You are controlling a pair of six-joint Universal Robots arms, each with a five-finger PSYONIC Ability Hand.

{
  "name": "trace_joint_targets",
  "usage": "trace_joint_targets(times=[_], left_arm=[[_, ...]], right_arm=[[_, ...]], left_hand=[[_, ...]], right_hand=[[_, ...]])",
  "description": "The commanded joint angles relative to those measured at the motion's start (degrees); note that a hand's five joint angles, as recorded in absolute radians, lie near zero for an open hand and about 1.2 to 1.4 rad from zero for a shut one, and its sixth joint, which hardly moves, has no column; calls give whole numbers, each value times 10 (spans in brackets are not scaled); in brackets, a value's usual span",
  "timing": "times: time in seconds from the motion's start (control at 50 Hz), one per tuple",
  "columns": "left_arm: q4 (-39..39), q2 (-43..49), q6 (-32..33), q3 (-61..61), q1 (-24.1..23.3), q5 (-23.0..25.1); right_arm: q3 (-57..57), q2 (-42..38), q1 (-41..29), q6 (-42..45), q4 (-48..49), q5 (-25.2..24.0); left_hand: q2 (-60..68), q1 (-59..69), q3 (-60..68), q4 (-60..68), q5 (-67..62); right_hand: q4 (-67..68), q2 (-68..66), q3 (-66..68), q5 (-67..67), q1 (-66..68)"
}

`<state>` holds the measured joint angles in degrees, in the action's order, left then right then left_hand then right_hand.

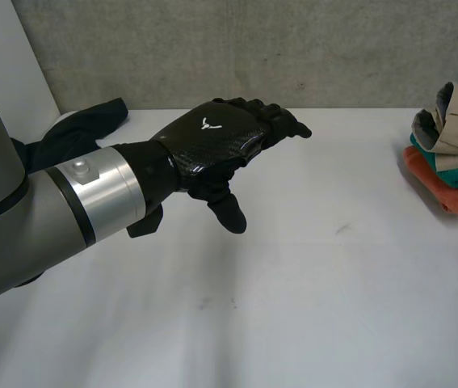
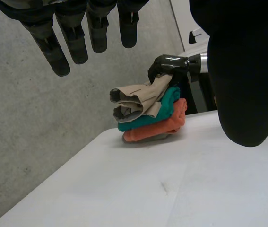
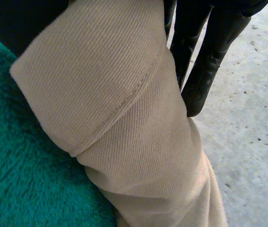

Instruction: Fold the laundry.

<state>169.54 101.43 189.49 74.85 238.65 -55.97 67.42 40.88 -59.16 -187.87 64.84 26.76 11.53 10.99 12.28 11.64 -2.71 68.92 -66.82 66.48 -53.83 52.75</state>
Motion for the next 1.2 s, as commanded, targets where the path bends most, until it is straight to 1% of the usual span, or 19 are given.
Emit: trace_joint_targets(times=[0.02,0.08,0.1,0.12,0.14,0.24,0.36,0.48,0.72,0.82,0.9,0.92,0.98,1.0,1.06,1.08,1.14,1.16,1.2], left_arm=[[0,-1,0,-4,-3,-7],[0,-2,0,-3,-4,-11],[0,-2,0,-3,-4,-12],[0,-2,0,-4,-4,-12],[0,-2,0,-4,-4,-12],[0,-2,0,-6,-4,-12],[0,-5,0,-8,-5,-12],[1,-8,0,-10,-4,-11],[1,-9,1,-4,-4,-11],[1,-9,1,-1,-3,-11],[1,-9,2,-1,-2,-11],[1,-9,1,-1,-2,-11],[2,-11,1,-1,-1,-11],[2,-13,1,-1,-1,-11],[6,-21,-1,-1,0,-11],[9,-22,-2,-1,0,-11],[28,-29,-4,-2,0,-13],[35,-31,-5,-2,1,-15],[50,-34,-6,-4,1,-21]], right_arm=[[25,16,-2,-17,4,-77],[24,11,-1,-17,5,-91],[24,12,-1,-17,4,-92],[24,14,0,-17,1,-92],[24,16,0,-17,0,-91],[32,28,8,-19,-8,-77],[32,75,35,-18,-67,-14],[36,90,52,-17,-90,-7],[34,97,99,-13,-91,1],[35,101,124,-10,-92,18],[33,104,146,7,-93,56],[35,104,153,21,-93,78],[35,112,157,53,-94,121],[37,124,157,80,-96,157],[34,146,157,118,-104,224],[32,162,156,139,-117,272],[26,187,152,161,-146,328],[20,210,152,168,-167,355],[22,232,144,170,-183,377]], left_hand=[[10,16,3,9,1],[9,14,1,8,3],[9,14,1,8,3],[9,14,1,8,3],[9,14,1,8,3],[10,16,3,9,1],[9,14,1,8,3],[9,14,1,8,3],[9,14,1,8,3],[9,14,1,8,3],[9,14,1,8,3],[9,14,1,8,3],[9,14,1,8,3],[7,12,0,6,5],[5,11,-2,4,6],[5,11,-2,4,6],[4,9,-4,3,8],[4,9,-4,3,8],[4,9,-4,3,8]], right_hand=[[111,-132,135,-162,273],[91,-112,116,-142,253],[-263,243,-239,213,-102],[-459,438,-434,408,-297],[-589,568,-565,538,-427],[-589,568,-565,538,-427],[-589,568,-565,538,-427],[-589,568,-565,538,-427],[-589,568,-565,538,-427],[-589,568,-565,538,-427],[-589,568,-565,538,-427],[-589,568,-565,538,-427],[-589,568,-565,538,-427],[-589,568,-565,538,-427],[-589,568,-565,538,-427],[-589,568,-565,538,-427],[-589,568,-565,538,-427],[-589,568,-565,538,-427],[-589,568,-565,538,-427]])
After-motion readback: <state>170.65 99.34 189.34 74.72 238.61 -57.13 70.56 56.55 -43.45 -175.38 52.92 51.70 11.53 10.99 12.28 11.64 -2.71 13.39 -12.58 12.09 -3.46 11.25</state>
